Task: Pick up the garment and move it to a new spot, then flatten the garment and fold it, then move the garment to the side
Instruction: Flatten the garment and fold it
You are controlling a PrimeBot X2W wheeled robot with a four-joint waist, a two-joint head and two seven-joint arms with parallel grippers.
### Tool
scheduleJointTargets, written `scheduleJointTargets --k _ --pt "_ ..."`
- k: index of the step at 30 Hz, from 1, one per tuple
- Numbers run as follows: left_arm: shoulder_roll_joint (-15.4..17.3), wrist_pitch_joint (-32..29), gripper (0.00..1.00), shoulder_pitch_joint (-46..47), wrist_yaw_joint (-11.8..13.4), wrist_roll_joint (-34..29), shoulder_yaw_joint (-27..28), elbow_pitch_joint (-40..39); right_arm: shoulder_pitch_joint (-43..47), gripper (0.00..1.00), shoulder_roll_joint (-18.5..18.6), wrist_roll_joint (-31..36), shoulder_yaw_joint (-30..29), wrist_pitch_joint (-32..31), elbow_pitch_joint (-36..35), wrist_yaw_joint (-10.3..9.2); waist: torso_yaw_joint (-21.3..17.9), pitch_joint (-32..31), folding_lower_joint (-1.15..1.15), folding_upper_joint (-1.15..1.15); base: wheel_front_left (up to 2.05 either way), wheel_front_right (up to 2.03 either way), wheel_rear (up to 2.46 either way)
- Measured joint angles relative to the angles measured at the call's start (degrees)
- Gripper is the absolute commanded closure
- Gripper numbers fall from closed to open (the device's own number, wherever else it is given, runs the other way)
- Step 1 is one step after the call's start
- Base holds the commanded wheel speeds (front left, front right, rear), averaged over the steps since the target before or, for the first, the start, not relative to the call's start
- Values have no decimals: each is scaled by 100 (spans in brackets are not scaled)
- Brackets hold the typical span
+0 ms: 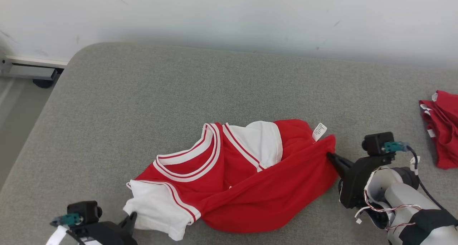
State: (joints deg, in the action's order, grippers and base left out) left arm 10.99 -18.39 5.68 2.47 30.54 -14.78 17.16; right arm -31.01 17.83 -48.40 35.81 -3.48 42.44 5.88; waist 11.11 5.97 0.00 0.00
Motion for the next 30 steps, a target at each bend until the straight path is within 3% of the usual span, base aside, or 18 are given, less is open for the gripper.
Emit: scheduleJointTargets --k 10,15,18,22,25,28,30 --pt "-8 497 100 65 -56 12 182 -726 1 100 281 -226 -434 606 -441 68 -55 -25 0 0 0 0 0" --pt "-14 528 100 83 -157 78 183 -928 3 100 370 -408 -455 584 -712 76 -134 7 0 0 0 0 0" --pt "-3 385 100 361 -379 301 168 -947 -15 100 441 -441 -312 261 -773 102 -181 76 0 0 0 0 0" --pt "-29 -86 100 1311 -761 911 247 -838 -508 100 479 -635 -144 -515 -750 119 -258 240 0 0 0 0 0" --pt "-238 -599 100 2295 -754 1735 524 -414 -1407 100 450 -887 -147 -1243 -541 119 -330 420 1 0 0 0 0" --pt "-147 -1044 100 3554 -694 1777 678 127 -2556 100 430 -959 -338 -1747 -133 118 -425 620 1 1 0 0 0" --pt "-130 -1207 100 4487 -604 1775 791 446 -3433 100 432 -922 -532 -1820 64 -15 -499 762 2 1 0 0 0"
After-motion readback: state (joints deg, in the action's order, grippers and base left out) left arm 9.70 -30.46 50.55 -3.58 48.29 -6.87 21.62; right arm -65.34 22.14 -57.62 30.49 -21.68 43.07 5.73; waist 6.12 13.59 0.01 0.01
